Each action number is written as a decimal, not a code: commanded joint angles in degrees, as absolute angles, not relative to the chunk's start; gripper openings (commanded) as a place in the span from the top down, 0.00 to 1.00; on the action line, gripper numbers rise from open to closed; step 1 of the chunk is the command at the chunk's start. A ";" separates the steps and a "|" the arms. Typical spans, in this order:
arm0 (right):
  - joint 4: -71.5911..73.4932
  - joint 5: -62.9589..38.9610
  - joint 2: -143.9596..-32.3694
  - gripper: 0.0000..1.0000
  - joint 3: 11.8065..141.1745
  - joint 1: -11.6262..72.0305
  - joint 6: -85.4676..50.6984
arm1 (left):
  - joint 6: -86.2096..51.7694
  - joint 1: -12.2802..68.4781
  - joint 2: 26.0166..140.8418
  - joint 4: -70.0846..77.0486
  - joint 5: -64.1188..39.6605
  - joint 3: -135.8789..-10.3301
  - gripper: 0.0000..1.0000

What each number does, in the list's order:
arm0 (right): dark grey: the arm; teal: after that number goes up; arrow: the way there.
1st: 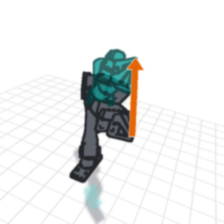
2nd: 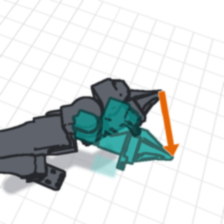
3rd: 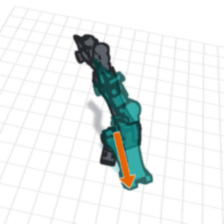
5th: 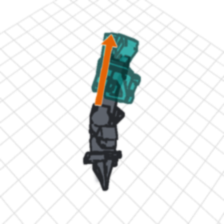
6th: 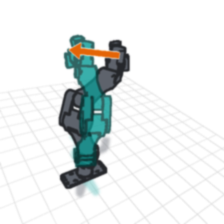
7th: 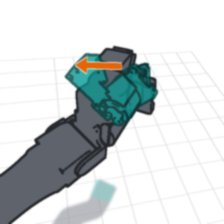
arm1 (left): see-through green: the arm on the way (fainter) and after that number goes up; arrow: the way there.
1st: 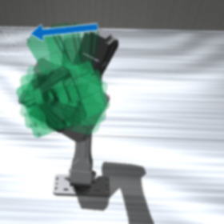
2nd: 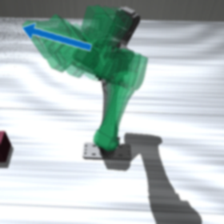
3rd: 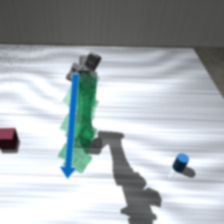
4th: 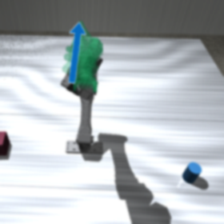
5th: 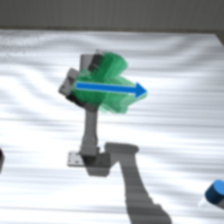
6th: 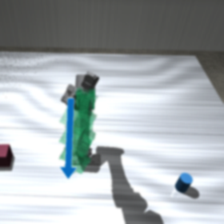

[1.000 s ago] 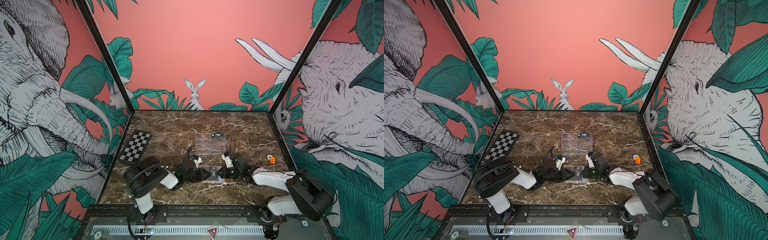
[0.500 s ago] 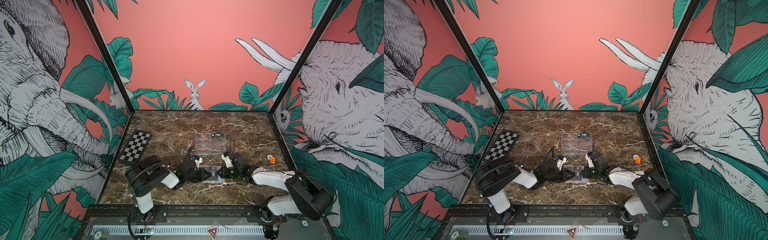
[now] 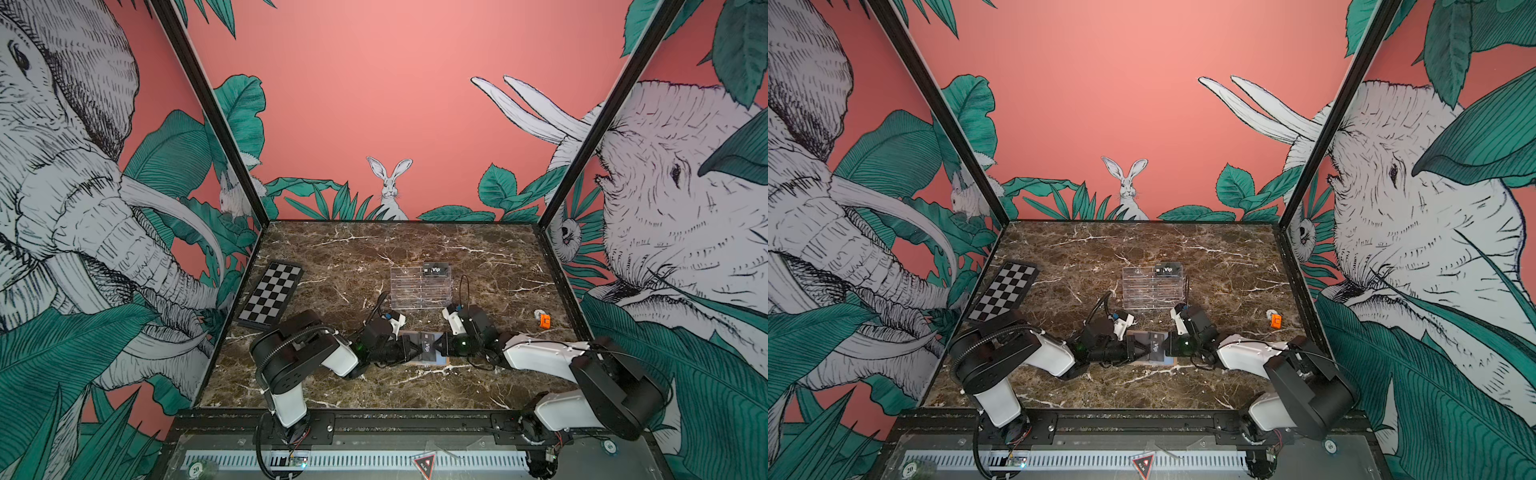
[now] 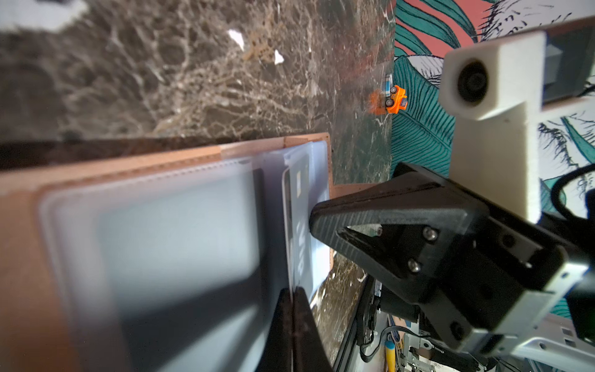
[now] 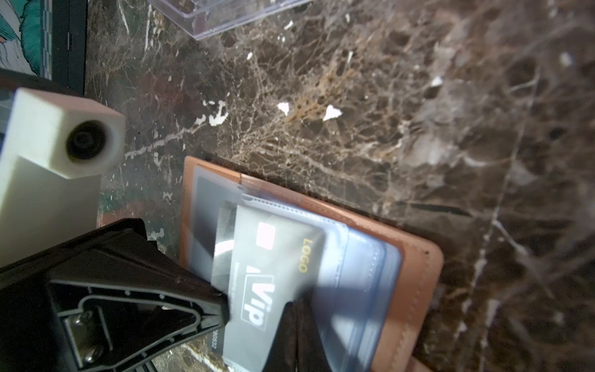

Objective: Take the credit cards out of the card holder
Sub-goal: Take out the credit card from the card slot.

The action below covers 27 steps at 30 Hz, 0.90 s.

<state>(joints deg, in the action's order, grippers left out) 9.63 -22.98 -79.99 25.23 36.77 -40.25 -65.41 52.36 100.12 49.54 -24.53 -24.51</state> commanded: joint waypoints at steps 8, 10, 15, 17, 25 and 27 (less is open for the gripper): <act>6.24 -20.22 -80.07 1.00 25.96 37.27 -38.77 | -63.99 52.41 96.19 45.25 -22.97 -22.76 1.00; 6.20 -20.21 -80.11 0.99 26.03 37.27 -38.80 | -63.55 52.21 95.51 44.35 -22.70 -22.63 1.00; 5.67 -20.22 -79.59 0.99 26.21 37.27 -38.65 | -63.10 51.38 93.75 43.25 -22.46 -21.85 1.00; 5.44 -20.14 -79.04 0.98 26.18 37.27 -38.64 | -62.82 51.09 93.03 43.01 -22.50 -21.62 1.00; 2.77 -20.59 -76.29 0.96 28.57 37.26 -38.27 | -60.70 49.50 89.25 38.21 -23.91 -22.50 1.00; 2.03 -20.79 -76.50 0.96 29.21 37.20 -38.31 | -60.22 49.10 87.94 36.38 -23.58 -22.41 1.00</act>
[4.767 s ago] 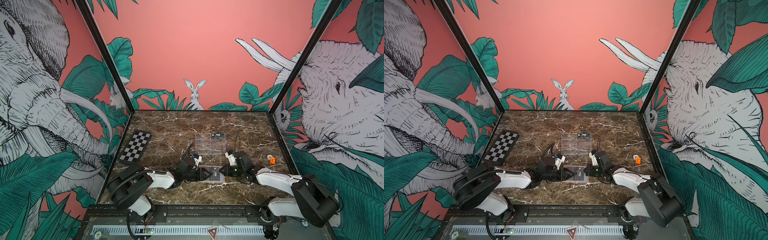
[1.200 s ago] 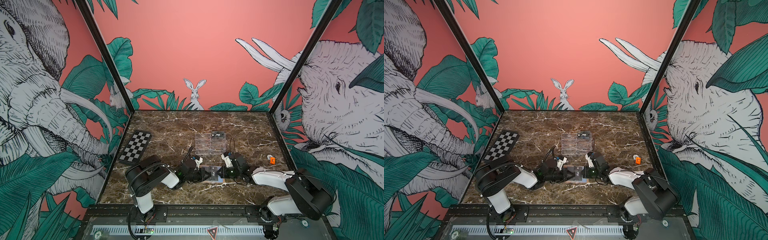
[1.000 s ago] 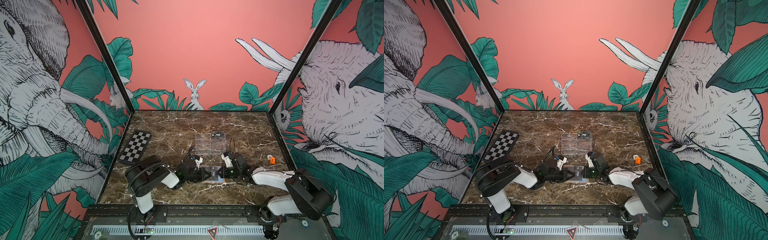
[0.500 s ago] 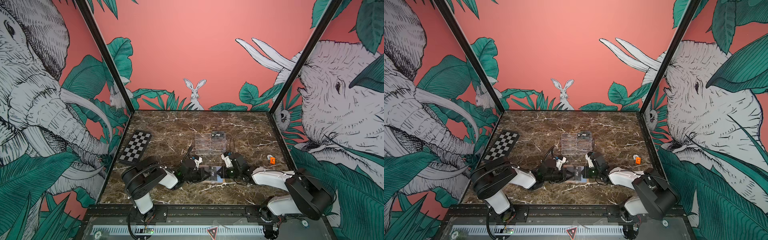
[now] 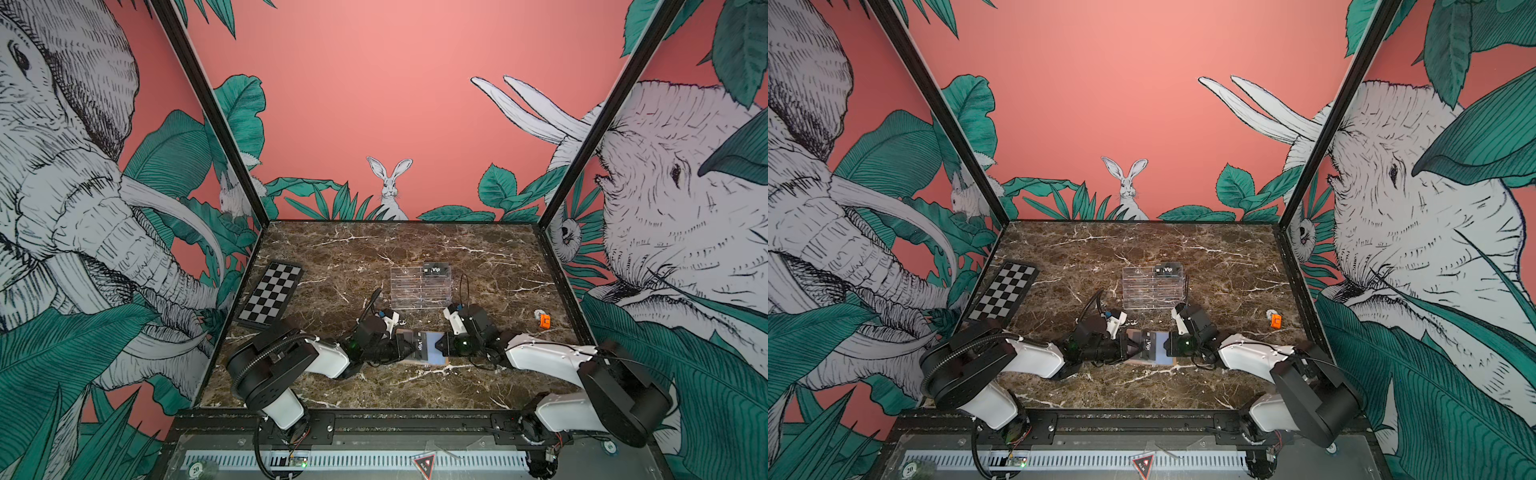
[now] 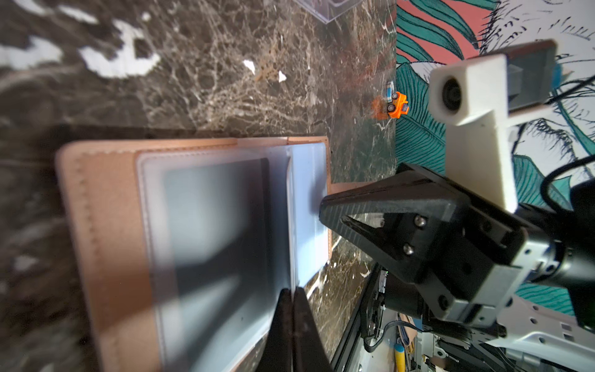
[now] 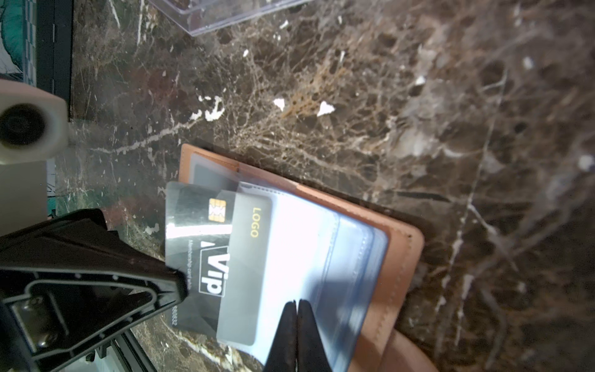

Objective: Take the credit cards out of the card holder
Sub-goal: Take out the credit card from the card slot.

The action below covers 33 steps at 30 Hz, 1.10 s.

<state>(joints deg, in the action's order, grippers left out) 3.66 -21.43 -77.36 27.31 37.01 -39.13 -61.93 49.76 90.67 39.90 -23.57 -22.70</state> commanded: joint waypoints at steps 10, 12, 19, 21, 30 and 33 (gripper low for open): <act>0.46 -22.08 -75.55 0.92 32.63 37.18 -38.38 | -57.51 47.18 81.46 29.16 -24.00 -22.71 1.00; -0.91 -21.85 -74.85 0.90 33.58 37.18 -38.26 | -56.57 46.79 79.72 26.55 -23.73 -23.26 1.00; -5.37 -20.23 -71.45 0.71 35.83 36.02 -36.66 | -53.37 45.82 75.33 19.07 -22.77 -25.64 1.00; -6.51 -19.86 -70.08 0.57 36.44 35.56 -35.56 | -52.99 45.55 74.06 17.81 -22.31 -25.97 1.00; -10.54 -17.57 -63.97 0.13 38.86 32.07 -30.40 | -50.17 44.06 69.25 12.98 -20.78 -28.55 1.00; -9.09 -17.76 -63.02 0.05 38.76 30.75 -30.18 | -49.49 43.67 67.95 11.39 -20.13 -29.89 1.00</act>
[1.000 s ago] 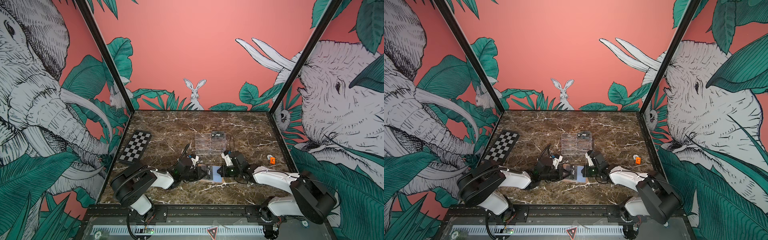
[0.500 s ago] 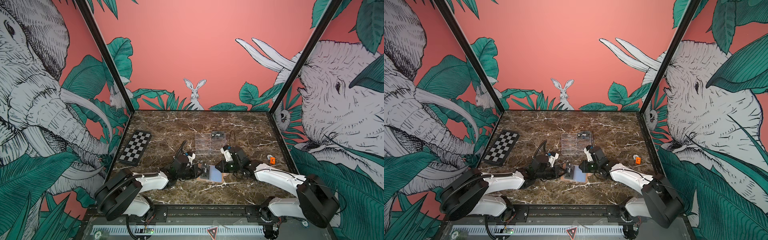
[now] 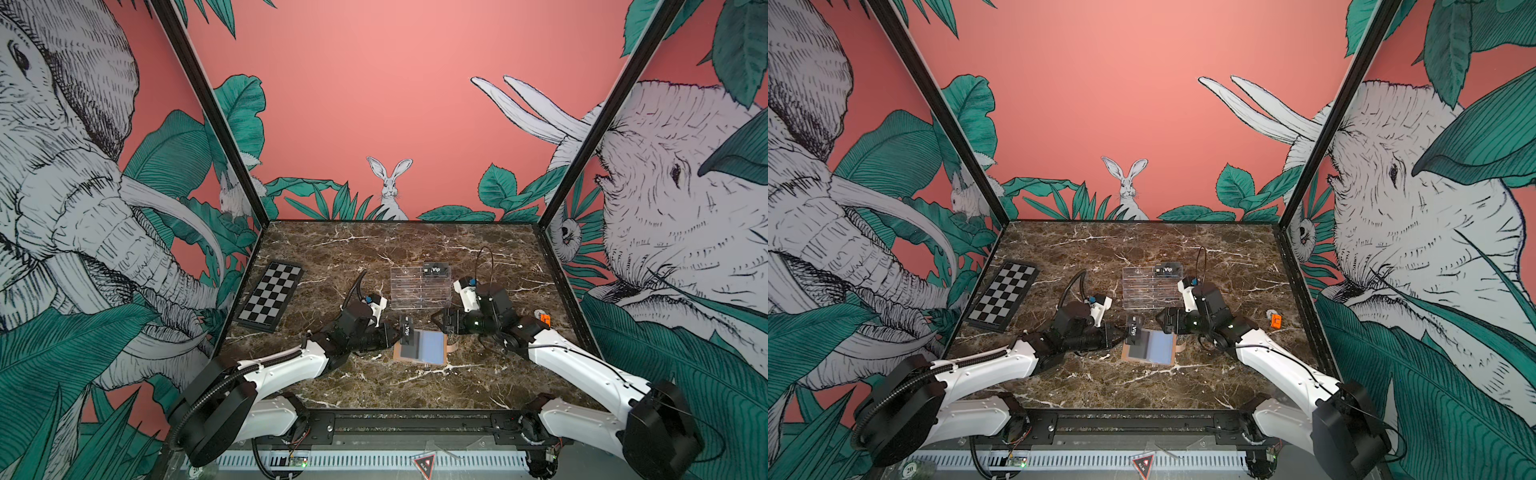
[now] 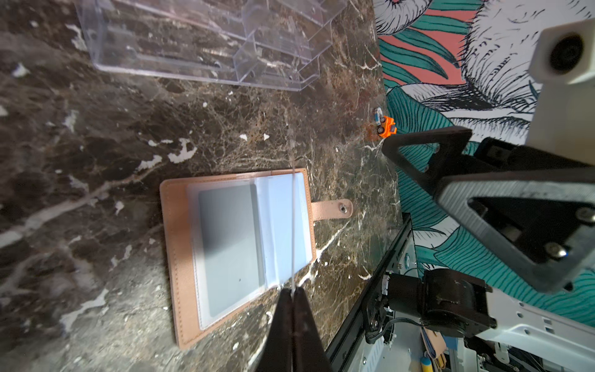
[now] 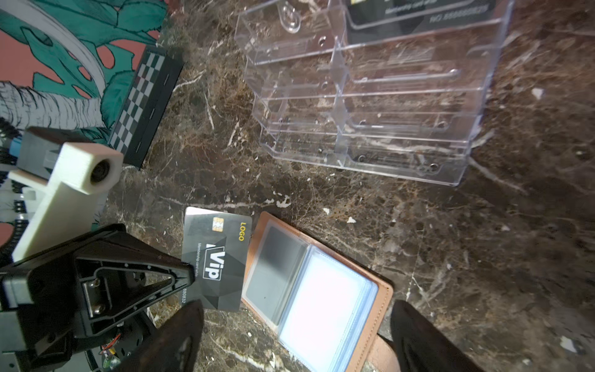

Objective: Take the credit cards out of the card holder
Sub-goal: Take out the credit card from the card slot, then place the credit card in the storage box.

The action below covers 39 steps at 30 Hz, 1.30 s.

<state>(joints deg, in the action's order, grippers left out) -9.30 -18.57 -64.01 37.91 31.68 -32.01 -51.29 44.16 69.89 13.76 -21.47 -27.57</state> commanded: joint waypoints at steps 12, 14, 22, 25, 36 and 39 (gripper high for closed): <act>-6.42 -22.90 -62.37 0.02 40.23 26.59 -30.68 | -52.46 42.66 65.29 15.74 -22.12 -35.89 1.00; -6.36 -23.58 -61.74 0.02 40.61 25.87 -30.75 | -53.29 42.41 65.97 17.15 -23.20 -36.78 1.00; -4.22 -28.38 -61.30 0.06 41.32 22.02 -33.37 | -55.81 42.08 70.98 22.42 -26.02 -40.01 1.00; -2.67 -29.60 -61.39 0.06 40.94 21.12 -34.48 | -57.11 42.10 72.92 25.58 -26.43 -40.42 1.00; 5.79 -34.30 -63.86 0.11 38.88 18.79 -38.61 | -61.02 42.10 76.50 32.68 -28.97 -41.07 1.00; 9.01 -35.35 -64.56 0.13 38.23 18.70 -40.01 | -62.95 42.09 77.34 36.18 -29.43 -40.23 1.00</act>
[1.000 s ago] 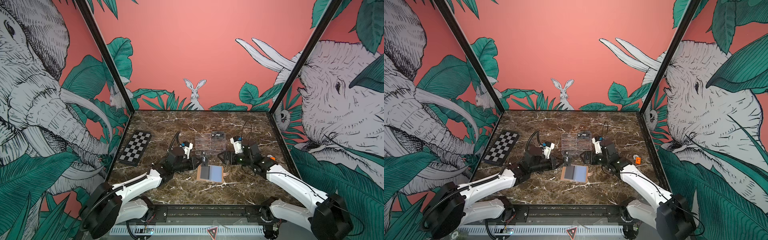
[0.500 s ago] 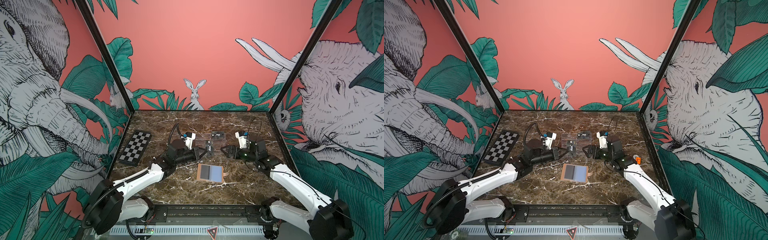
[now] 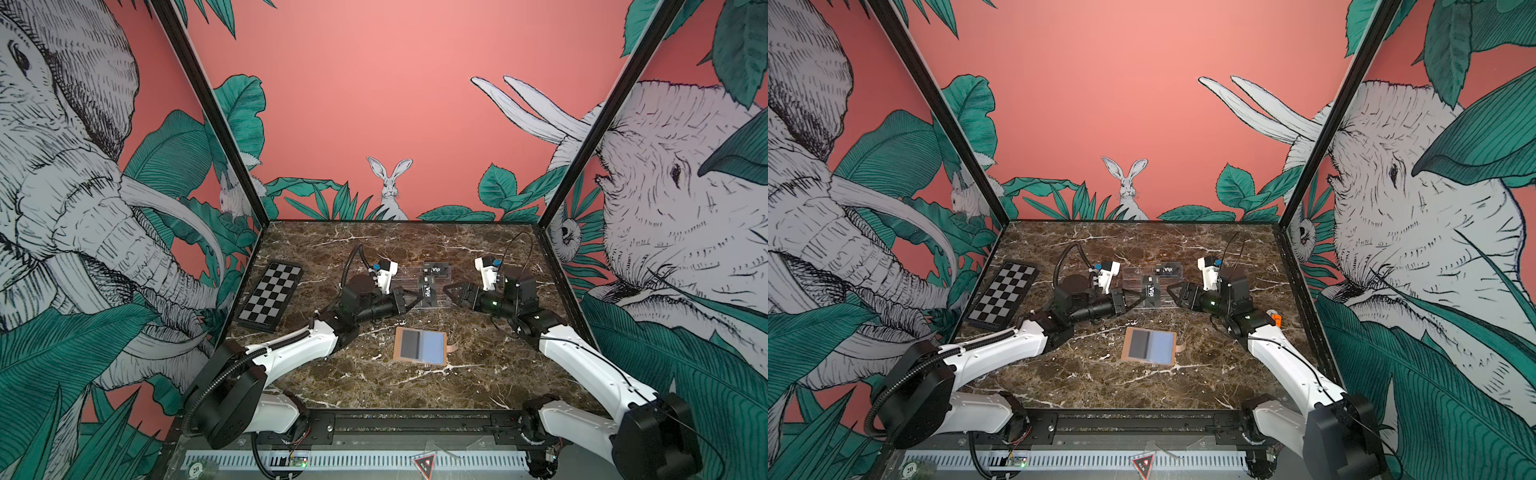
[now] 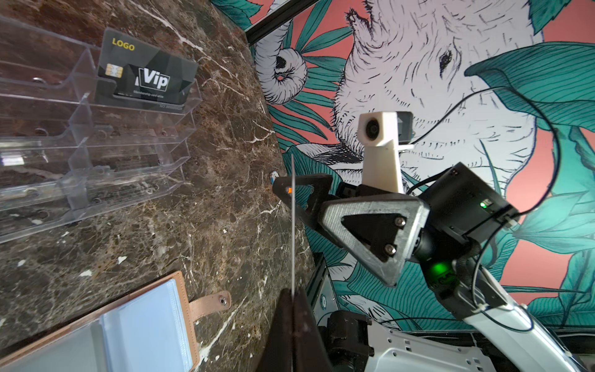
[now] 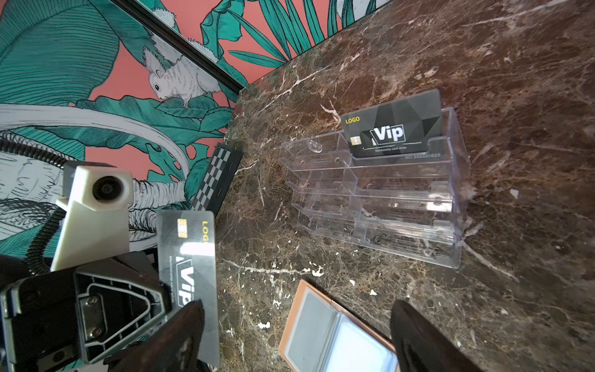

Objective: Take the credit cards out of the card holder
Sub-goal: Place the credit card in the storage box.

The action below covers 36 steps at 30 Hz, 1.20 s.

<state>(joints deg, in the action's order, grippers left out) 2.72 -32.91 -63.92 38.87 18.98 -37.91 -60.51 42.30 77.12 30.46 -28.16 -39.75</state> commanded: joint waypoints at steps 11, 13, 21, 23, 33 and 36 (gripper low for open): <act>17.88 -38.66 -66.35 0.23 36.45 18.71 -43.45 | -65.54 42.90 80.41 42.78 -30.59 -39.64 1.00; 19.05 -39.14 -66.45 0.24 36.17 18.69 -43.95 | -65.79 43.09 80.81 43.06 -30.64 -39.68 1.00; 27.70 -43.18 -68.04 0.30 34.46 18.81 -47.29 | -66.61 43.73 82.83 45.35 -31.11 -40.22 1.00; 30.30 -44.29 -68.54 0.34 34.03 18.86 -48.52 | -66.95 43.78 83.49 46.07 -31.16 -40.34 1.00; 36.57 -49.22 -69.70 0.81 32.73 18.93 -51.37 | -69.96 43.98 86.91 52.21 -32.16 -40.31 1.00; 37.09 -50.76 -69.61 0.90 32.54 18.90 -51.53 | -70.28 43.95 87.75 53.35 -32.44 -40.25 1.00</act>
